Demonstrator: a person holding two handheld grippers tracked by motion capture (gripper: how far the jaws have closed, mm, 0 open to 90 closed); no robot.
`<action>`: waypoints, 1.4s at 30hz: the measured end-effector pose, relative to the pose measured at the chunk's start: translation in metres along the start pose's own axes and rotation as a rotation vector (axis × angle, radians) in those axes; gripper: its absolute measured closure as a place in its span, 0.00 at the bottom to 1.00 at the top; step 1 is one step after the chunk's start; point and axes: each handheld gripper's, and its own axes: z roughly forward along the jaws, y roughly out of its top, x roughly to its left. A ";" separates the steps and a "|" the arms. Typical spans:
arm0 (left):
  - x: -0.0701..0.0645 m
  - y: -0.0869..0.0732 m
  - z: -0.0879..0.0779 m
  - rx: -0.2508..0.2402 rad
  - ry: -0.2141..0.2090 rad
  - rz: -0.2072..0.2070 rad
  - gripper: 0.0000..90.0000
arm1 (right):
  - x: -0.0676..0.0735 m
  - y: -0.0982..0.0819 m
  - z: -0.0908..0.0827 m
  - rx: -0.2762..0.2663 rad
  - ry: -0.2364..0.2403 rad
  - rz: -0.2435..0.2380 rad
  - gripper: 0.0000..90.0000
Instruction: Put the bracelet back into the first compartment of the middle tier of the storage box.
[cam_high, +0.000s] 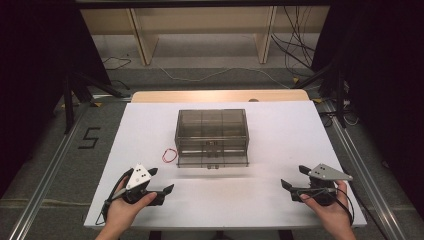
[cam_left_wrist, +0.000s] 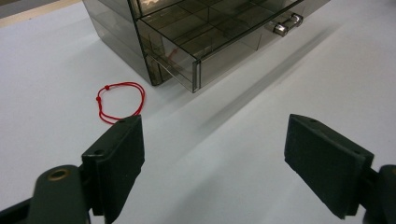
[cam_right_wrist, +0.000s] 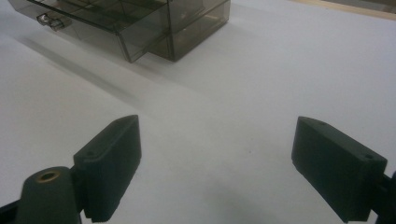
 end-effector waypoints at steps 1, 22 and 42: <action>0.000 0.000 0.000 0.001 0.000 -0.002 0.22 | 0.000 0.000 0.000 0.000 -0.001 0.000 0.19; 0.032 0.011 0.027 0.053 0.162 -0.140 0.39 | 0.001 0.000 0.001 0.007 -0.009 -0.008 0.19; 0.072 0.025 0.077 0.118 0.226 -0.146 0.62 | 0.002 -0.001 0.003 0.021 -0.008 -0.019 0.19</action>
